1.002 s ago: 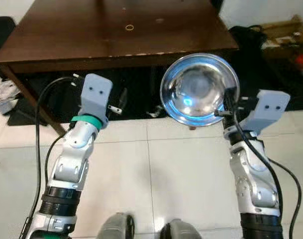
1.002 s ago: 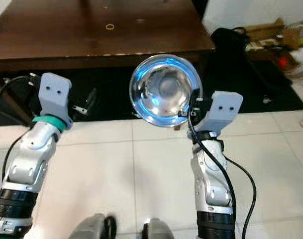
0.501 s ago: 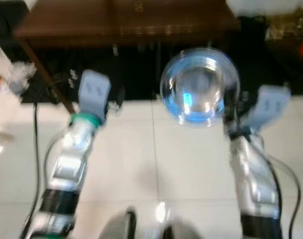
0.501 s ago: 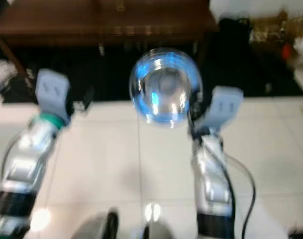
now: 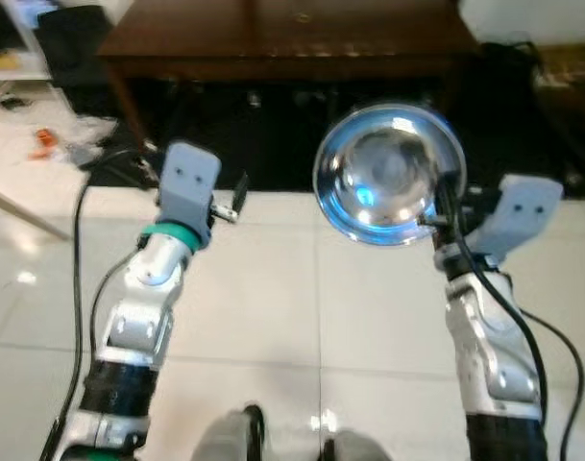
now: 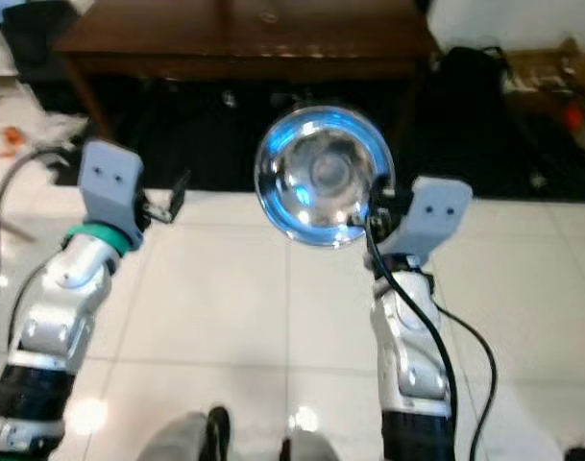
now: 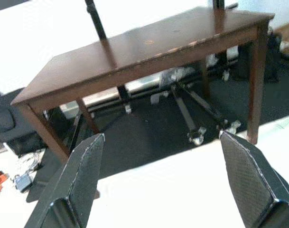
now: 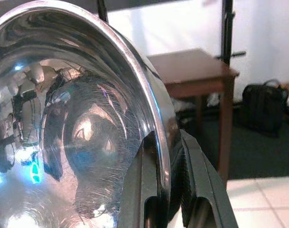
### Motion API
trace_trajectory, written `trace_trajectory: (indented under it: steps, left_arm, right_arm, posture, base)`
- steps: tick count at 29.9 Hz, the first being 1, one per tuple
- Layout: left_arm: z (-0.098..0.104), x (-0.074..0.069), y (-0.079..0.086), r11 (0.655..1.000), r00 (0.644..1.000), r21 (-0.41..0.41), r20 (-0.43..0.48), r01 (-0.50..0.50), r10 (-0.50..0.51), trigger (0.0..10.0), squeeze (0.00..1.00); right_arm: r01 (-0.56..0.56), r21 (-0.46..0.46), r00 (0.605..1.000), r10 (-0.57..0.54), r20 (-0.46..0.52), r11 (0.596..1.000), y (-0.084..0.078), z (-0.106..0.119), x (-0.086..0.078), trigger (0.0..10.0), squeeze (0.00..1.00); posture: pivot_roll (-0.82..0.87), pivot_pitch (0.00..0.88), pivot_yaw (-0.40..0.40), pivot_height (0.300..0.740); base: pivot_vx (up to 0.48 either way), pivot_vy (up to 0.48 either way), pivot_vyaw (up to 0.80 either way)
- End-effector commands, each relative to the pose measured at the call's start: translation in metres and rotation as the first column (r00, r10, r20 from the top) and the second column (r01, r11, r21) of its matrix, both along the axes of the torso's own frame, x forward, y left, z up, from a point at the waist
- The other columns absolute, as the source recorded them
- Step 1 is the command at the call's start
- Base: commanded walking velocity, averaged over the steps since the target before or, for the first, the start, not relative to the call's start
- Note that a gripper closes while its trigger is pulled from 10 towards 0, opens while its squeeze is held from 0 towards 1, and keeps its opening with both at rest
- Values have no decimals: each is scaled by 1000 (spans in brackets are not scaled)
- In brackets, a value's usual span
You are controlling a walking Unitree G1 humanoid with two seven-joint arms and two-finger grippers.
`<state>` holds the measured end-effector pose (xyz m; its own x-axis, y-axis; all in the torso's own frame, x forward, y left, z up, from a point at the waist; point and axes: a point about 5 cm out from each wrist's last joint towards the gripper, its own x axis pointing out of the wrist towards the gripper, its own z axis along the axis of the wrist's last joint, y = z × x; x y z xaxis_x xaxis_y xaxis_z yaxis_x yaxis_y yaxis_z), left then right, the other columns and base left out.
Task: Setting the table
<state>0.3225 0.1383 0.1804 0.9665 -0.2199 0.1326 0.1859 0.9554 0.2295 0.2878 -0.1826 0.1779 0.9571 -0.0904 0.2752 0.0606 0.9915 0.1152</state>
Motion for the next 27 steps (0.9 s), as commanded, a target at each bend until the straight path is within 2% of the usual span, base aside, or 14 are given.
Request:
trace_trajectory:
  steps: [1, 8, 27]
  left_arm:
    - [-5, 1, -3, 1000, 999, -10, -42, 8, -9, 10000, 0]
    - [-6, 3, -3, 1000, 998, -29, -66, 1, -3, 10000, 0]
    - [-7, 4, 2, 999, 997, -13, -71, -33, 32, 10000, 0]
  right_arm:
    - [10, -2, 1000, -9, 13, 1000, 0, 2, 0, 10000, 0]
    - [12, 0, 1000, -12, 12, 1000, 0, 2, 0, 10000, 0]
    - [9, 0, 1000, -9, 8, 1000, 1, 1, 1, 10000, 0]
  posture:
    - [-31, 1, 65, 740]
    - [-30, 0, 68, 740]
    - [-17, 9, 71, 740]
  base:
    - [0, 0, 0]
    - [0, 0, 0]
    - [0, 0, 0]
